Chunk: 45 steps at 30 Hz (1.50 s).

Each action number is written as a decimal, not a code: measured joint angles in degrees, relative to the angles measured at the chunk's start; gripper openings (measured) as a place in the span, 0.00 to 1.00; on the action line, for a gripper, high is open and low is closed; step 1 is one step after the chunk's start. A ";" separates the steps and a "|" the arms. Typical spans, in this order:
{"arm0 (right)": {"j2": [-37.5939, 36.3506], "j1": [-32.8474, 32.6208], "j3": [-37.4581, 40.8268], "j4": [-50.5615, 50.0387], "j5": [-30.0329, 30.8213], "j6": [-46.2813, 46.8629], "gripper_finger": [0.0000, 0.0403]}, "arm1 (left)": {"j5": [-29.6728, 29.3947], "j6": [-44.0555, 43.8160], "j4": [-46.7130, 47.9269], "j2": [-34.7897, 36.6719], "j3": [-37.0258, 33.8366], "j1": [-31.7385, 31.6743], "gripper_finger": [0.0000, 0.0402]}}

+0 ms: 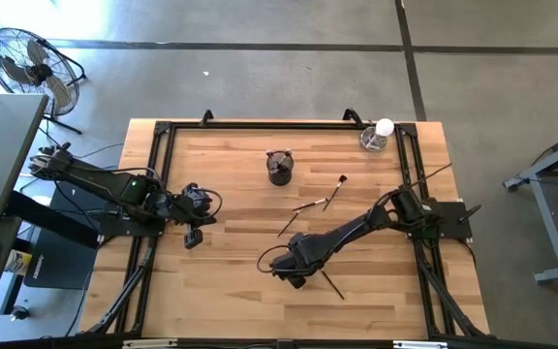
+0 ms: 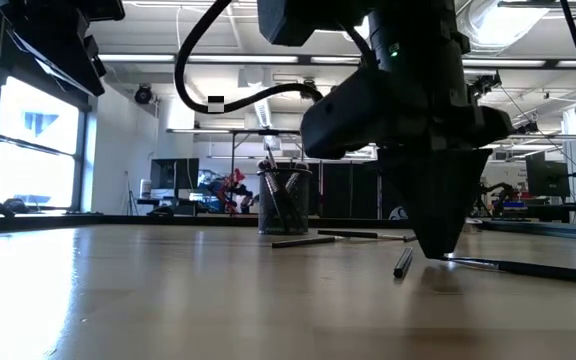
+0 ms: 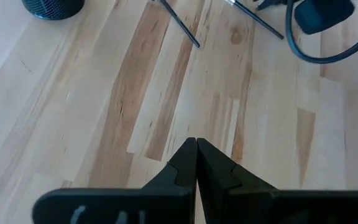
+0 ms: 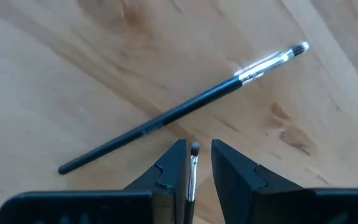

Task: Pick & Place Makeup Brushes
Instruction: Put the small white make-up brush into the black container

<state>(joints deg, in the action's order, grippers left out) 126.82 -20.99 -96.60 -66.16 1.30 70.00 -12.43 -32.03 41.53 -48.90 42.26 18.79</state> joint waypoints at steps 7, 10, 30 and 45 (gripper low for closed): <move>-0.35 0.45 3.11 3.26 -2.92 -1.03 0.15 | -0.02 0.00 -1.90 0.00 0.04 0.00 0.00; -0.59 0.33 5.65 7.30 -2.50 -0.27 0.13 | -0.02 -0.05 -1.96 0.00 0.04 0.00 0.00; -10.80 -2.75 6.40 5.57 7.06 4.74 0.00 | -0.47 0.26 -6.29 -0.04 0.04 -0.01 0.00; -28.55 -8.67 6.38 26.24 58.59 -10.49 0.00 | -2.77 16.09 -42.77 -10.75 0.04 -0.07 0.40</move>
<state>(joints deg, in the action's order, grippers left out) 98.27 -29.66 -90.21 -39.92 59.88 59.51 -15.21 -15.94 -1.24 -59.66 42.30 18.72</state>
